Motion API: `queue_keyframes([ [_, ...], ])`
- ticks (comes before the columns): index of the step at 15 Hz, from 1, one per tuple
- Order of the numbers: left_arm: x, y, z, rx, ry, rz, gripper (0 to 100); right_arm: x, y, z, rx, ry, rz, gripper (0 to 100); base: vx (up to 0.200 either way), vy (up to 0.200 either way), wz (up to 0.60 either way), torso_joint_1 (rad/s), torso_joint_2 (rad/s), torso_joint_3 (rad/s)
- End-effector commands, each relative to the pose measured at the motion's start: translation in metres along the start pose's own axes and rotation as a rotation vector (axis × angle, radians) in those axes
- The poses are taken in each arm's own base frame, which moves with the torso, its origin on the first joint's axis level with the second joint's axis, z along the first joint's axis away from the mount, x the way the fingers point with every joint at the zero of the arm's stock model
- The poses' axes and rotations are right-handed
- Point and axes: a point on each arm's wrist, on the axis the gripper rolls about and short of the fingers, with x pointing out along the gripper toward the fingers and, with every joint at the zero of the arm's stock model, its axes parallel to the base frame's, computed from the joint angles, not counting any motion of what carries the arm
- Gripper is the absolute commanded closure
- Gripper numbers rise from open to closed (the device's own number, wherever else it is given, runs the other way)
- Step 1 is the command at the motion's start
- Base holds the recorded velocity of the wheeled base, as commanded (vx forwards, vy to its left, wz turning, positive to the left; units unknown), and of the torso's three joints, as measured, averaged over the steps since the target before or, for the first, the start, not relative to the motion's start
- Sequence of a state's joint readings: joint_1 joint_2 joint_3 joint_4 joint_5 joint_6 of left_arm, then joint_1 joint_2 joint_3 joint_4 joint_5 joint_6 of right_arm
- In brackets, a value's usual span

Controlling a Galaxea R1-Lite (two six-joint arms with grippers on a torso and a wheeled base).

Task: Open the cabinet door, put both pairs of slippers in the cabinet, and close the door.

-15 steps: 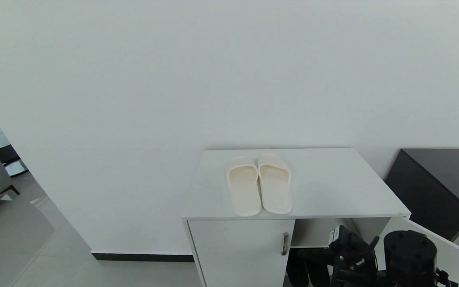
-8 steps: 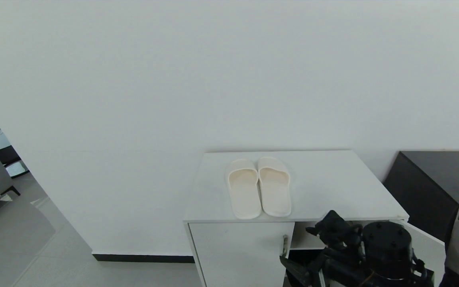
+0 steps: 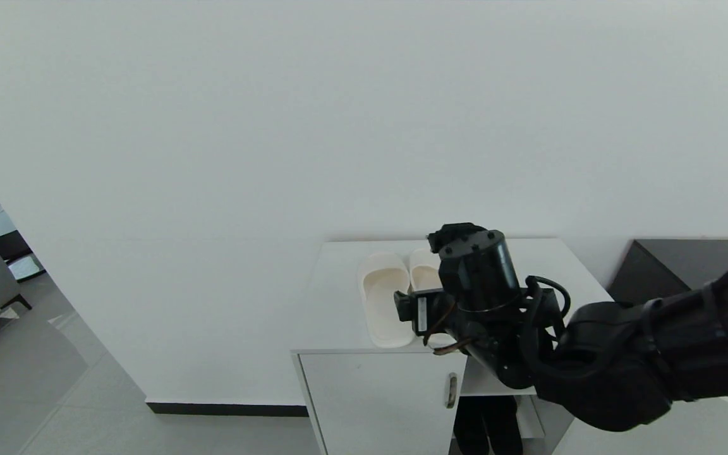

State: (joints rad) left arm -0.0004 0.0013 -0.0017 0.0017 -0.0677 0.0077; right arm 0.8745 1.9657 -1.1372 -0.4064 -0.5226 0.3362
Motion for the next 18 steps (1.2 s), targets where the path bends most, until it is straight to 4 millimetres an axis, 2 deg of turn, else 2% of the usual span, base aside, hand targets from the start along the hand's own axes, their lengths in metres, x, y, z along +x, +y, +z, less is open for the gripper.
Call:
queue_keyframes([
  [1,0.000,0.000,0.000,0.000,0.000,0.001,100,0.023,0.014,-0.002,-0.016,-0.007,-0.038,0,0.000,0.000,0.00,0.000,0.00,0.000],
  [5,0.000,0.000,0.000,0.000,0.000,0.001,100,0.069,0.021,-0.018,-0.020,-0.008,-0.103,0,0.000,0.000,0.00,0.000,0.00,0.000],
  [6,0.000,0.000,0.000,0.000,0.000,0.001,100,0.069,0.021,-0.018,-0.020,-0.008,-0.103,0,0.000,0.000,0.00,0.000,0.00,0.000],
  [7,0.000,0.000,0.000,0.000,0.000,0.001,100,0.090,0.017,-0.020,-0.019,-0.015,-0.130,0,0.000,0.000,0.00,0.000,0.00,0.000],
  [8,0.000,0.000,0.000,0.000,0.000,-0.001,100,0.098,0.016,-0.021,-0.023,-0.017,-0.138,0,0.000,0.000,0.00,0.000,0.00,0.000],
  [13,0.000,0.000,0.000,0.000,0.000,0.001,100,0.133,0.016,-0.032,-0.024,-0.017,-0.163,0,0.000,0.000,0.00,0.000,0.00,0.000],
  [15,0.000,0.000,0.000,0.000,0.000,0.001,100,0.137,0.013,-0.027,-0.011,-0.031,-0.167,0,0.000,0.000,0.00,0.000,0.00,0.000],
  [18,0.000,0.000,0.000,0.000,0.000,0.001,100,0.150,0.009,-0.031,0.000,-0.037,-0.183,0,0.000,0.000,0.00,0.000,0.00,0.000],
])
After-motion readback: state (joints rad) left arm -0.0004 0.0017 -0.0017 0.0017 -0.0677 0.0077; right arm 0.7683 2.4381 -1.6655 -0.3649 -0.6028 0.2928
